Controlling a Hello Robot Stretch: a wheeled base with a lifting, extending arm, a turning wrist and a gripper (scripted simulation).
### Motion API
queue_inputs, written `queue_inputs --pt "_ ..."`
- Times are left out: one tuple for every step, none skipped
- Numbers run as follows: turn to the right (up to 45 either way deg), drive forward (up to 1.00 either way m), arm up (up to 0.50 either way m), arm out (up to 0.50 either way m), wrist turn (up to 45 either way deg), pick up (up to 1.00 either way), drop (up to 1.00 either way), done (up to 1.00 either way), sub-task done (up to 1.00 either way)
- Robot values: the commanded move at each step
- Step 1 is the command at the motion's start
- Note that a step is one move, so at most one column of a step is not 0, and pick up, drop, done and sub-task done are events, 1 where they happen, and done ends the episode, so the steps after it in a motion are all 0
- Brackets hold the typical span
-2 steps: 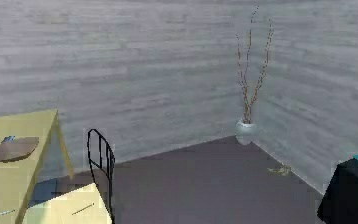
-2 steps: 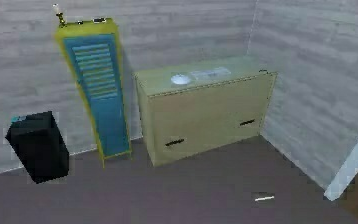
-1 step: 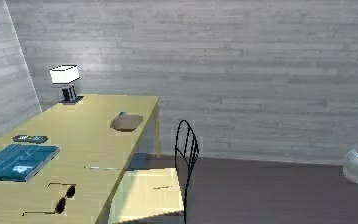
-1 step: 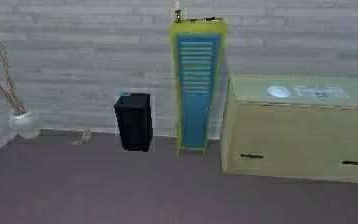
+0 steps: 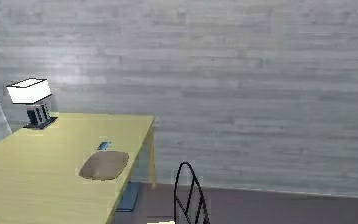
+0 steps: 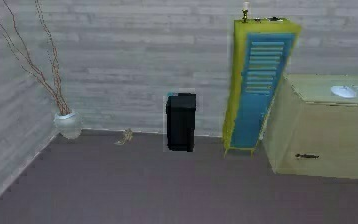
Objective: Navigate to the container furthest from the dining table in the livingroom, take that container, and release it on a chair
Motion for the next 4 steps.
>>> queue_inputs --pt "45.0 0.0 0.0 0.0 0.0 0.0 0.0 0.0 0.0" --pt "45.0 0.0 0.0 0.0 0.0 0.0 0.0 0.0 0.0" --pt "45.0 0.0 0.0 0.0 0.0 0.0 0.0 0.0 0.0" --pt "3.0 0.0 0.0 0.0 0.0 0.0 0.0 0.0 0.0"
